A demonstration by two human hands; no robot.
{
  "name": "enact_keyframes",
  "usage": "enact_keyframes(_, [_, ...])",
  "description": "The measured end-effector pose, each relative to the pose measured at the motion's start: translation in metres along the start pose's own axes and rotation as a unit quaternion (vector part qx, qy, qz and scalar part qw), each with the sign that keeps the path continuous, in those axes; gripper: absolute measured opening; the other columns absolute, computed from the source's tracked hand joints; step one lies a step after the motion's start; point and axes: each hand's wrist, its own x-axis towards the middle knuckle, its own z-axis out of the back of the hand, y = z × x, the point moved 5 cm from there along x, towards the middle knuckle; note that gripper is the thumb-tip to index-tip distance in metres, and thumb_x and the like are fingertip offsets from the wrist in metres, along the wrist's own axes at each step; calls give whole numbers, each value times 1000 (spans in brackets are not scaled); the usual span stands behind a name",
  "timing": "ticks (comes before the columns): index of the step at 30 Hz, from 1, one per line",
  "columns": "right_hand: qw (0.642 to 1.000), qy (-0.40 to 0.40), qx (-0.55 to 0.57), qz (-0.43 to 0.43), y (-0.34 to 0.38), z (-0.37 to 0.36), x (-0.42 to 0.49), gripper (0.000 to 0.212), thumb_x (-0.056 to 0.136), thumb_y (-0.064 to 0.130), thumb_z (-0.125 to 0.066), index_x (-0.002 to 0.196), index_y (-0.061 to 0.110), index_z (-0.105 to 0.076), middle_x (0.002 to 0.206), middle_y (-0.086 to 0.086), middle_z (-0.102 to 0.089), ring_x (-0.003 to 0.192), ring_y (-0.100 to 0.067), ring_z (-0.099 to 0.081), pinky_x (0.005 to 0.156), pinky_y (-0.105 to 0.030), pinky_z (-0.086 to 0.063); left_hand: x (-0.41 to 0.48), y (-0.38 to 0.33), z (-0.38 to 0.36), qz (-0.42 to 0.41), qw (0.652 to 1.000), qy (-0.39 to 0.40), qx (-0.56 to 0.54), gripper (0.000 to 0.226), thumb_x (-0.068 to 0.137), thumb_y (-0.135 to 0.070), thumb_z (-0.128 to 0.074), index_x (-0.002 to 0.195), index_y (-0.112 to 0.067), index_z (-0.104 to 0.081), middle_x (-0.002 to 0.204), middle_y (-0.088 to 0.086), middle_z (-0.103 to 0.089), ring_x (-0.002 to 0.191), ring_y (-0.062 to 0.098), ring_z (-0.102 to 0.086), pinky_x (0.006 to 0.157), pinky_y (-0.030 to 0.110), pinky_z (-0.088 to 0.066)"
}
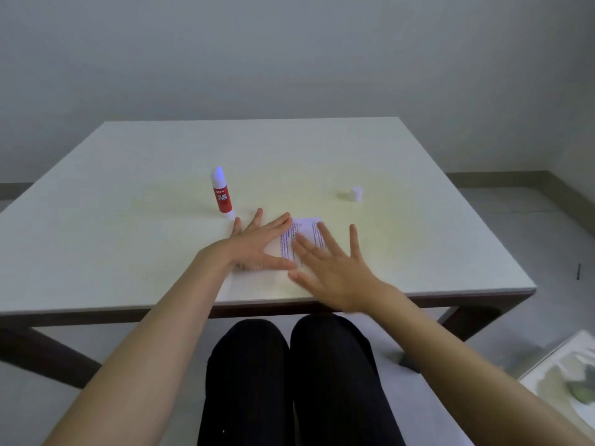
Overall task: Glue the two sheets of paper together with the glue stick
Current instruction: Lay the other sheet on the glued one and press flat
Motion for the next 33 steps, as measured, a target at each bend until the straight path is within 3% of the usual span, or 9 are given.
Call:
enact_keyframes(3, [999,18,22,18,-4,0,-10,81,77,75,9,149,38,2,157,24,4,141,-12,28,94,-47,43,2,1,4,4,1000,13,9,101,76,-69,-51,148,-36,11,155,-25,19,142,18,29,110,52,21])
enact_keyframes(8, [994,76,-12,-74,-34,18,19,68,90,64,-4,150,31,6,159,17,8,144,-20,25,106,-58,27,-1,6,4,15,1000,17,15,100,78,-68,-50,148,-35,13,155,-23,21,142,19,30,110,52,21])
enact_keyframes(12, [1000,22,-3,-8,-4,6,-8,82,80,74,1,150,30,4,159,16,6,142,-18,31,101,-53,36,-1,6,-1,14,1000,22,14,101,77,-70,-49,147,-35,14,154,-24,22,141,19,32,110,52,22])
enact_keyframes(15, [1000,13,15,23,0,6,-25,80,79,75,3,149,36,3,158,22,4,141,-16,32,96,-48,42,-1,0,1,5,1000,20,13,102,76,-71,-49,147,-35,15,153,-26,22,140,19,32,109,52,23])
enact_keyframes(21, [993,69,-3,-96,-35,19,27,71,89,66,-6,150,31,6,159,17,8,143,-24,26,107,-58,27,2,3,3,6,1000,16,1,102,75,-71,-50,147,-37,14,153,-27,21,140,18,32,107,52,24])
enact_keyframes(26, [997,52,44,18,9,1,8,81,80,75,-2,149,34,7,158,19,12,143,-21,28,100,-53,35,1,0,-2,-5,1000,7,-18,102,75,-67,-54,148,-36,10,155,-26,15,141,17,30,109,53,23])
enact_keyframes(29, [995,63,76,12,8,2,0,74,85,71,-7,150,35,1,158,22,7,143,-18,27,103,-55,32,0,0,0,-4,1000,-8,-21,102,75,-66,-56,149,-36,7,156,-25,14,142,16,29,109,51,23])
enact_keyframes(31, [995,75,70,7,8,4,-1,70,89,67,-10,150,35,2,158,21,7,144,-18,24,106,-58,29,-6,-2,1,-8,998,-29,-56,100,75,-62,-60,149,-38,3,149,-28,12,137,7,31,111,46,22])
enact_keyframes(33, [996,63,56,14,11,6,-4,69,90,66,-11,150,35,5,158,21,7,145,-18,21,107,-58,28,-18,-5,2,-15,984,-94,-151,92,75,-54,-67,148,-42,-12,139,-30,-2,132,-5,20,115,39,12])
